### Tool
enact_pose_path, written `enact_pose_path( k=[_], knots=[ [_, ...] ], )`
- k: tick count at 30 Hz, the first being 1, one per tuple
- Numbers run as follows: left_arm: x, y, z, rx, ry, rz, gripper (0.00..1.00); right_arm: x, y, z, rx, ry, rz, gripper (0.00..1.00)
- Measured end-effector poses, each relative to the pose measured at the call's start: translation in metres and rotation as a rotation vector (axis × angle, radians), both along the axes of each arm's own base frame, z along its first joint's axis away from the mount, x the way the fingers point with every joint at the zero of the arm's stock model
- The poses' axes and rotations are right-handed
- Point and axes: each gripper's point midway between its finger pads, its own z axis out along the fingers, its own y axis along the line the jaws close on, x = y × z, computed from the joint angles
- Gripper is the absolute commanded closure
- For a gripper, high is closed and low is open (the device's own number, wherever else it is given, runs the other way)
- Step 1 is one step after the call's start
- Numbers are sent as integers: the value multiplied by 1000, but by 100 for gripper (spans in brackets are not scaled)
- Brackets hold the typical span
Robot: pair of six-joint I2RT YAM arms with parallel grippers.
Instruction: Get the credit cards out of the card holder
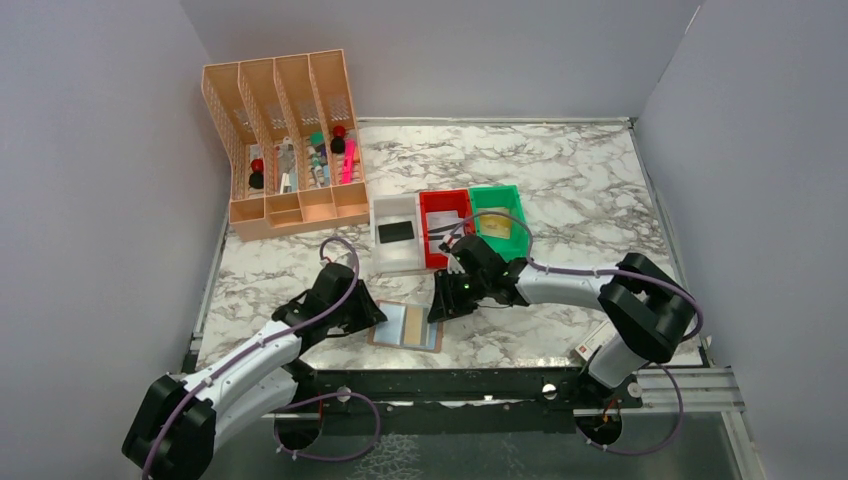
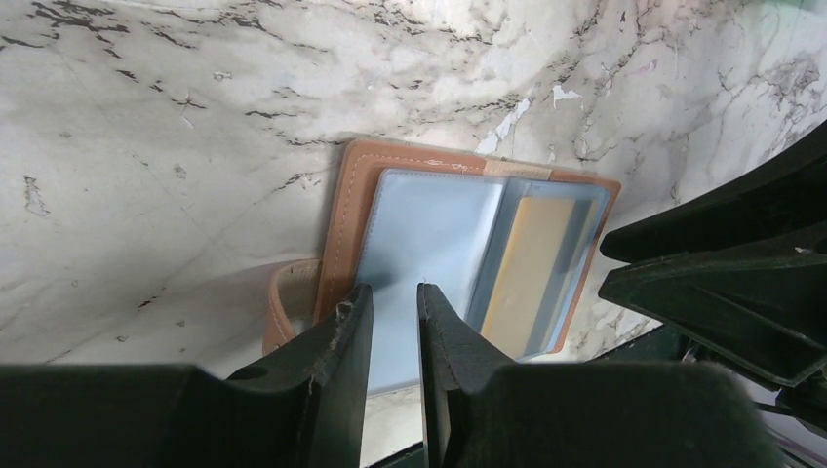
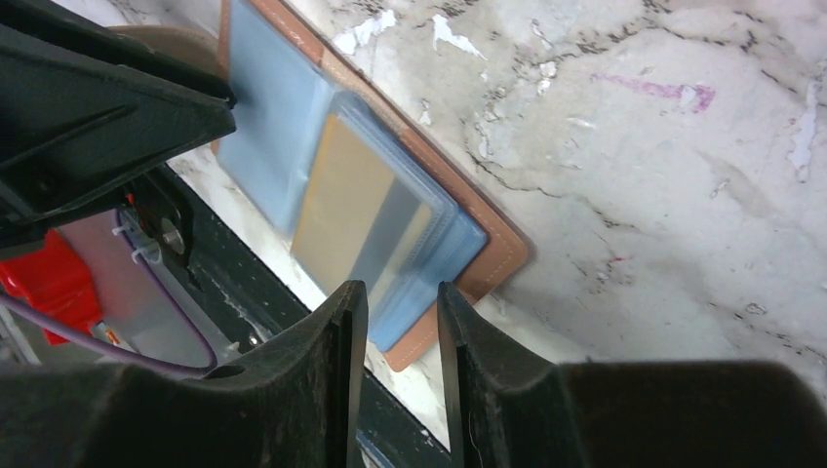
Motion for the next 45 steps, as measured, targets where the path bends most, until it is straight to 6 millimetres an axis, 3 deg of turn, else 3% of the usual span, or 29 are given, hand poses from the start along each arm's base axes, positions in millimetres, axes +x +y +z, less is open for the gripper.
enact_pose_path(
  k=[6, 14, 24, 38, 45],
  knots=[
    [0, 0, 0, -5, -1, 2, 74, -1, 8, 6, 10, -9, 15, 62],
    [0, -2, -1, -20, 2, 3, 75, -8, 13, -5, 13, 35, 31, 62],
    [-3, -7, -5, -53, 5, -8, 80, -10, 21, -5, 44, 51, 50, 68],
    [-4, -11, -5, -91, 1, -8, 84, 5, 48, 27, 75, -24, 108, 67],
    [-4, -9, 0, -99, -11, 12, 87, -3, 83, 49, 116, -78, 197, 65]
  ],
)
